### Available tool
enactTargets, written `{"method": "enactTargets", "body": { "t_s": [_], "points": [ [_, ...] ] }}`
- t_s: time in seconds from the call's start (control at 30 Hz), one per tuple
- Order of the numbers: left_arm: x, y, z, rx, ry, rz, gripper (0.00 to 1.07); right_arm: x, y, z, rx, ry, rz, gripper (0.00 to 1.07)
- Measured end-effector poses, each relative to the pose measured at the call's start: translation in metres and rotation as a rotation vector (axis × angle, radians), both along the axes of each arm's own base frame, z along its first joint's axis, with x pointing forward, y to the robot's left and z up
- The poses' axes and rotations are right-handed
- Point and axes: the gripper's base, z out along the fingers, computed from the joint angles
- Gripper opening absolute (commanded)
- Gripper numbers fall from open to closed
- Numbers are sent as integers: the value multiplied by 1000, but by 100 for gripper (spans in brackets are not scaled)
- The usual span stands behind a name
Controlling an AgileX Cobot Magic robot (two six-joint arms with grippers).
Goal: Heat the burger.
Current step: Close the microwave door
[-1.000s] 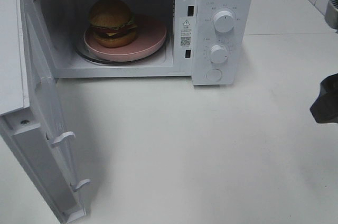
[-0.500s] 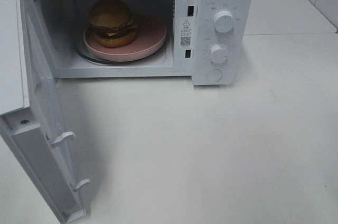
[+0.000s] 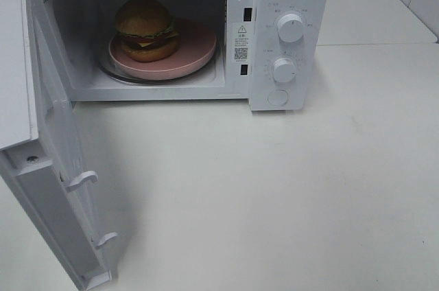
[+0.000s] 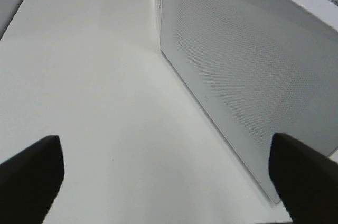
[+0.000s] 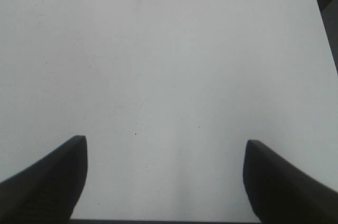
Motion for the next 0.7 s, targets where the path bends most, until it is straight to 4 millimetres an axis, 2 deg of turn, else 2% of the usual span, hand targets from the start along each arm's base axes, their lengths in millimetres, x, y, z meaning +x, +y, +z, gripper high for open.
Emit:
{"method": "enactTargets", "body": {
  "t_s": [0.03,0.23,0.3,0.4,0.7],
  "points": [
    [0,0,0,0,0,0,98,-8,-2,1,8,-45,-13,76],
    [0,0,0,0,0,0,98,-23,-4,5,21,-142,-20,75],
    [0,0,0,0,0,0,98,-38,-6,7,35,-235,-21,75],
    [0,0,0,0,0,0,98,-48,-7,7,43,-297,-21,75],
    [0,0,0,0,0,0,98,-55,-8,7,50,-332,-20,75]
  ]
}}
